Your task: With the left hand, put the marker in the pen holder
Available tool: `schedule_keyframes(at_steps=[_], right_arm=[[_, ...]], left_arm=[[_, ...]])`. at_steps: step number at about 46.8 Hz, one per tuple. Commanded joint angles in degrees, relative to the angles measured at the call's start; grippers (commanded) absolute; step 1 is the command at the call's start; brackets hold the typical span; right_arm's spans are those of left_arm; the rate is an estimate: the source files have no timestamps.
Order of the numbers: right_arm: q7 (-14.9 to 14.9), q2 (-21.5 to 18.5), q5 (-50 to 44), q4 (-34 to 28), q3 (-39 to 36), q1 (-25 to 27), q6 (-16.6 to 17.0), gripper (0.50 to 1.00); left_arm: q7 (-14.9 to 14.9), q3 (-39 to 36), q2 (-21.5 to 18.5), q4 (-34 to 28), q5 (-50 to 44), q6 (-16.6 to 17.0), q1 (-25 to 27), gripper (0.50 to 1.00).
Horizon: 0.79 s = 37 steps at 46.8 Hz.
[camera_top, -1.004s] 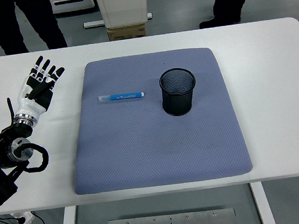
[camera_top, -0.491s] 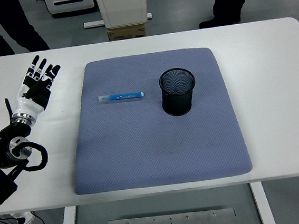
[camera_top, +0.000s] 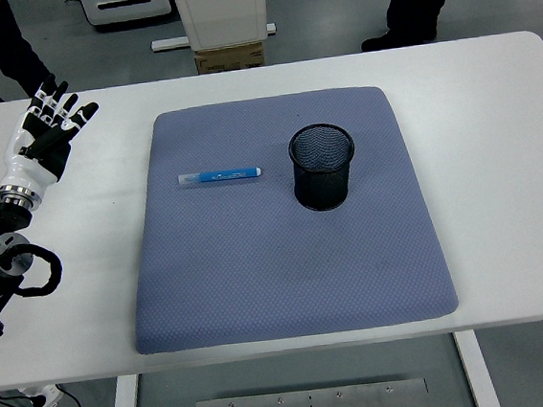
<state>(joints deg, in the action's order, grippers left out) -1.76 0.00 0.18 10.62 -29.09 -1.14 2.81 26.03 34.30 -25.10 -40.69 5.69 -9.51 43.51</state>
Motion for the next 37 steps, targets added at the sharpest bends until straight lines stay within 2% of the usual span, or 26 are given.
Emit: schedule_keyframes(at_steps=[1,2,8,23,37], right_arm=[[0.0,0.0,0.0,0.0,0.0,0.0,0.0,1.0],[0.0,0.0,0.0,0.0,0.0,0.0,0.0,1.0],[0.0,0.0,0.0,0.0,0.0,0.0,0.0,1.0],[0.0,0.0,0.0,-0.1,0.0,0.0,0.0,1.0],[0.0,0.0,0.0,0.0,0.0,0.0,0.0,1.0]], left_arm=[[-0.1,-0.2,-0.2,0.0,2.8,-0.1,1.0,1.0],[-0.1,-1.6,-0.7,0.0,6.7,-0.1,2.2,1.0],[-0.2,-6.3,-0.7,0.0,13.5,-0.1,6.2,1.0],[-0.3,-25.5,-0.8,0.0,20.0,0.0,17.9,1.0],[-0.3,-36.5,0.0,0.1,30.9,0.2,22.9,1.0]])
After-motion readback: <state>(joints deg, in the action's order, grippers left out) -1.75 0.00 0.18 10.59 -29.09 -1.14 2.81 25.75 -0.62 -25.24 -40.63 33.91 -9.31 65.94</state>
